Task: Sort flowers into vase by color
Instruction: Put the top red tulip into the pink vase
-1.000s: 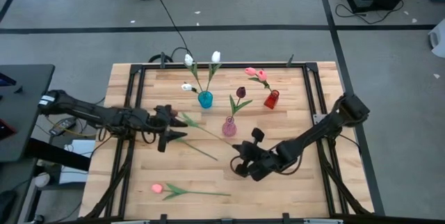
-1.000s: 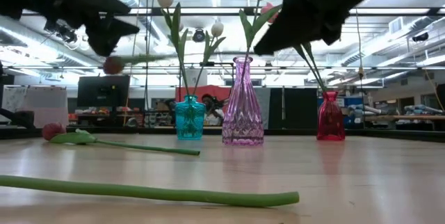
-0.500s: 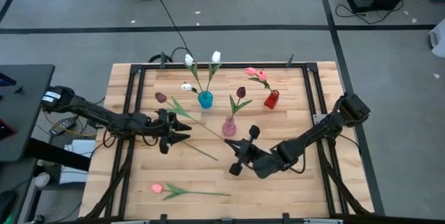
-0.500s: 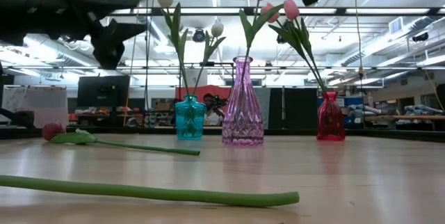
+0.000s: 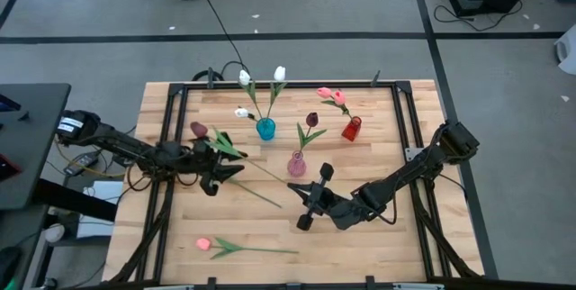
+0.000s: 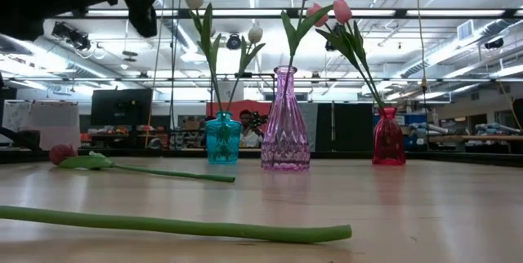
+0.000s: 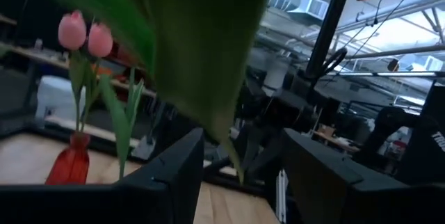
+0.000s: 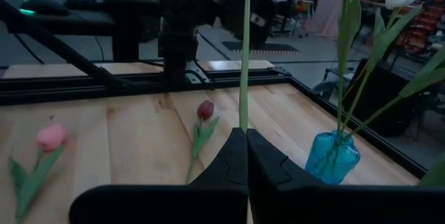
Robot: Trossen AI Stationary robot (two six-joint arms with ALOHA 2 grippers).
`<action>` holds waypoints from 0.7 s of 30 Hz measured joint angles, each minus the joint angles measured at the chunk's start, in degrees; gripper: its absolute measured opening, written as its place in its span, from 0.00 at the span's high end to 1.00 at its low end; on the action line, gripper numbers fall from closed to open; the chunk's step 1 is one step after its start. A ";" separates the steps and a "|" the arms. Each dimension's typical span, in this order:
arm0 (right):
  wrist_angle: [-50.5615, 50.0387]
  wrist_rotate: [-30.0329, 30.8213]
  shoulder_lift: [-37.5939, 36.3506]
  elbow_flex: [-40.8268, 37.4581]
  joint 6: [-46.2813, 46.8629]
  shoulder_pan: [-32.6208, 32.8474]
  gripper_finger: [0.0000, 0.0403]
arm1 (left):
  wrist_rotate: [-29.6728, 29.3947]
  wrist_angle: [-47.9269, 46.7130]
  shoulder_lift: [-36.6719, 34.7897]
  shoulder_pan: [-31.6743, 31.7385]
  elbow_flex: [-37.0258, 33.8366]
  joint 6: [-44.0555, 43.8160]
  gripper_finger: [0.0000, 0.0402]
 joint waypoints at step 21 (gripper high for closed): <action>0.67 -4.23 -0.14 0.02 0.78 -0.64 0.80 | -6.29 -4.28 0.00 0.07 3.66 6.91 0.95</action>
